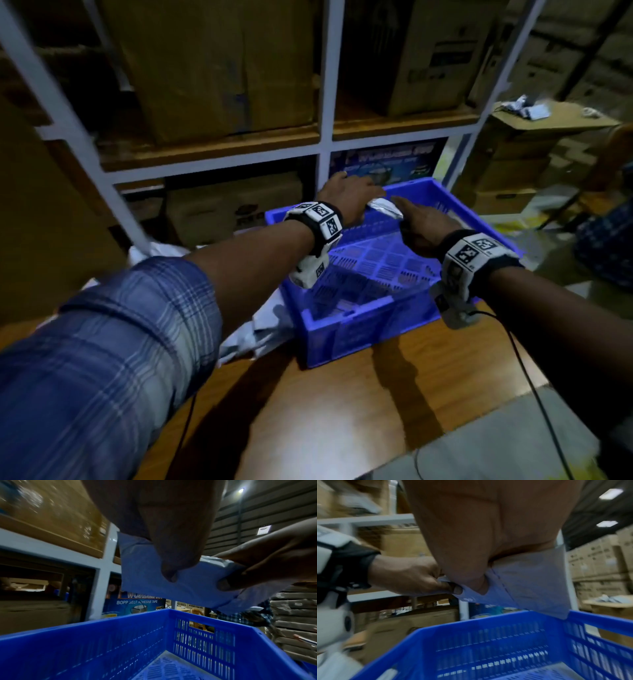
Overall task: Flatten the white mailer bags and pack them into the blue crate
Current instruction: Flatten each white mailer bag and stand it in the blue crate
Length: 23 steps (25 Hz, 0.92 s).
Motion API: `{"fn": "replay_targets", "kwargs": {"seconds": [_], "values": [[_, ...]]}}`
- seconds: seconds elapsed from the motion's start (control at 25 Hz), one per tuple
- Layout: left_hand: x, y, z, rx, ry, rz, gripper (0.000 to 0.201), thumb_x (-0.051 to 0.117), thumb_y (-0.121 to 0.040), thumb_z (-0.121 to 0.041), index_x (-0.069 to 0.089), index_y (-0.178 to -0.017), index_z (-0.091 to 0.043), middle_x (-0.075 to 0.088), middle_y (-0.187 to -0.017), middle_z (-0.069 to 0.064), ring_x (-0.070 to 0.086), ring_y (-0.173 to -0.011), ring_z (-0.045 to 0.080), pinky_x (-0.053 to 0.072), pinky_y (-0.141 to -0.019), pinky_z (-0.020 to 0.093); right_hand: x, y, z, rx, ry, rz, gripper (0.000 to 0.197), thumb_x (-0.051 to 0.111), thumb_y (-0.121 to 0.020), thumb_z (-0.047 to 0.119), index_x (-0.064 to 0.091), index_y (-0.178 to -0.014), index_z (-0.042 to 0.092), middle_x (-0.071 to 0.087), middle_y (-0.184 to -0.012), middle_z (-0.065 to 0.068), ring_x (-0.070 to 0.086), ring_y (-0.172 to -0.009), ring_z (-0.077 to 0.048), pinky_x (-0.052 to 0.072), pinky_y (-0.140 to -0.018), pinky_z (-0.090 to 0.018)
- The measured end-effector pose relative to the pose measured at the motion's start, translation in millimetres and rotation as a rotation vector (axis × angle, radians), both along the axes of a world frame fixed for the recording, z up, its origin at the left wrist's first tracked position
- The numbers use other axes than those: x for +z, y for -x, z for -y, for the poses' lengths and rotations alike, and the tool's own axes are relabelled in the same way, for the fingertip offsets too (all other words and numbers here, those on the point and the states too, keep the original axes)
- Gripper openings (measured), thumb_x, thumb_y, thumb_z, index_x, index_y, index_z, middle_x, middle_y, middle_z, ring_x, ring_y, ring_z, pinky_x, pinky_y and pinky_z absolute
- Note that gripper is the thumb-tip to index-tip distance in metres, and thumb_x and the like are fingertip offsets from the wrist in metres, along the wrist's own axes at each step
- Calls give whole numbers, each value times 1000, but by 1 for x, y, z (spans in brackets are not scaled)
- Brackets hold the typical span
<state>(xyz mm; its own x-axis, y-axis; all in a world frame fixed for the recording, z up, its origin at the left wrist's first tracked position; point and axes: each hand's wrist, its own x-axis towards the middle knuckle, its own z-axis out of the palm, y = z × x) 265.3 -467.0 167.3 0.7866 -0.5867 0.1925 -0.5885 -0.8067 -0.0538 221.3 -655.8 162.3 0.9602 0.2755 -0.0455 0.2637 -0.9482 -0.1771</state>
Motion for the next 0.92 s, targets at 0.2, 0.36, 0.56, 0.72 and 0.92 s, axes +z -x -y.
{"fn": "replay_targets", "kwargs": {"seconds": [0.2,0.36,0.56,0.72,0.92], "values": [[-31,-85,86,-21,65,-145,18,55,-91,-8,67,-98,-18,71,-93,4,62,-96,28,28,-100,32,-26,-83,71,-44,41,-195,47,51,-94,13,41,-140,11,58,-128,-23,57,-114,-39,43,-87,-35],[-77,-136,139,-17,-21,-245,18,60,-87,-14,65,-96,-29,71,-103,-3,63,-108,24,30,-104,38,-55,-125,109,-51,150,-304,40,53,-95,19,47,-131,4,58,-129,-24,57,-117,-39,44,-89,-37],[-124,-175,181,-16,-157,-342,39,64,-86,-15,68,-121,-31,67,-123,-5,55,-125,23,21,-114,40,-80,-156,127,5,216,-423,56,61,-94,18,37,-142,2,53,-137,-22,53,-125,-37,43,-97,-37],[-148,-187,200,-16,-183,-371,34,63,-89,-16,68,-120,-31,69,-121,-3,56,-123,23,14,-119,41,-93,-171,130,47,275,-475,53,59,-95,23,41,-140,1,54,-137,-21,54,-124,-35,44,-95,-37],[-168,-196,214,7,-141,-379,22,51,-98,-24,70,-108,-20,70,-117,6,57,-122,24,11,-122,39,-93,-189,137,59,261,-434,41,58,-96,23,56,-131,2,59,-133,-17,57,-122,-32,46,-95,-36]]}}
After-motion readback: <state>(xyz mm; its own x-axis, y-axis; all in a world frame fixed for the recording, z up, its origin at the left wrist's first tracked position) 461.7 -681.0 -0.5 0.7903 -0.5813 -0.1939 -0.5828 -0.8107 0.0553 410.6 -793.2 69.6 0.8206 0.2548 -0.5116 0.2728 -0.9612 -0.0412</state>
